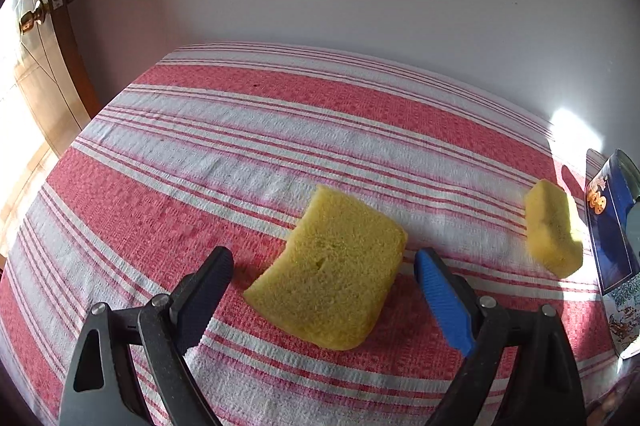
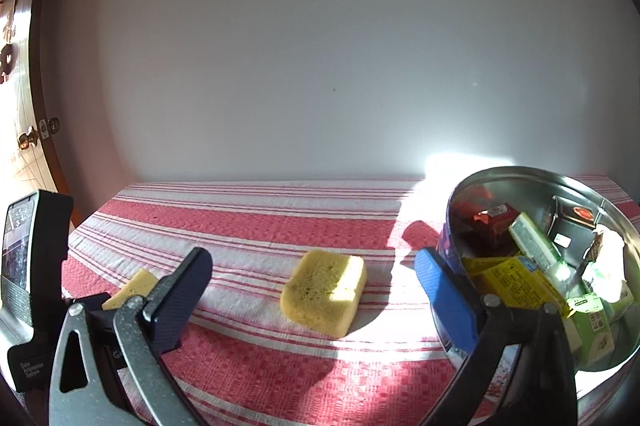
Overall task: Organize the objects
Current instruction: 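Grasp a yellow sponge with the left gripper while the right grasps the other sponge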
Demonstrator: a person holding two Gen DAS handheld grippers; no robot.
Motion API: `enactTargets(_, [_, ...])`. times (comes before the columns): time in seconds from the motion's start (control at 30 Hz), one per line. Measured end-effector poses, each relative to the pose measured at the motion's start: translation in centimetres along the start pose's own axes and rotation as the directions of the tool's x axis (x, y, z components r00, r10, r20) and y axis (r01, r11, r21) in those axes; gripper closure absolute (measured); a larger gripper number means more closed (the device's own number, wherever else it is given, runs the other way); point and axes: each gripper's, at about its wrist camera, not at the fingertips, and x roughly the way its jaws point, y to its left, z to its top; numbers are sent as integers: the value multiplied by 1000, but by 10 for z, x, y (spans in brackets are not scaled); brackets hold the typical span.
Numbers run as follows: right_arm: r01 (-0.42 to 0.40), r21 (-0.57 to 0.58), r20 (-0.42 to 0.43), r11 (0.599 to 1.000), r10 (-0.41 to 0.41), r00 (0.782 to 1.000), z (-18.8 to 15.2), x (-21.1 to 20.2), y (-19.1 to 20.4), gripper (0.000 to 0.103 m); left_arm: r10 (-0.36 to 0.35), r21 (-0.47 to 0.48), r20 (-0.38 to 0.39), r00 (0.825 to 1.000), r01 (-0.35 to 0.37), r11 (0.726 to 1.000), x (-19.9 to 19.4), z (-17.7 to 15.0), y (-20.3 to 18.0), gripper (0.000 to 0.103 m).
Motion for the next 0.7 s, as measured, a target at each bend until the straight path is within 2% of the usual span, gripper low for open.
enactTargets(0.1, [17, -2, -87, 1000, -17, 996, 2, 21, 6, 1, 22, -9, -2, 1000, -22, 1000, 2, 1, 3, 10])
enactTargets(0.27, [32, 35, -210, 999, -24, 977, 5, 58, 10, 5, 50, 22, -11, 999, -50, 999, 2, -1, -3, 10])
enactTargets(0.4, [78, 55, -266, 995, -60, 962, 5, 78, 4, 9, 47, 21, 5, 999, -47, 999, -3, -2, 0, 27])
enactTargets(0.53, [125, 60, -331, 990, -99, 938, 5, 99, 0, 10, 25, 64, 17, 1000, -26, 998, -7, -2, -9, 47])
enactTargets(0.67, [151, 10, -416, 989, -133, 899, 2, 121, 8, 19, 9, 52, 21, 1000, -10, 999, -8, -1, -7, 51])
enactTargets(0.7, [150, 12, -417, 989, -132, 899, 2, 121, 7, 19, 5, 48, 22, 1000, -6, 999, -8, 0, -4, 51])
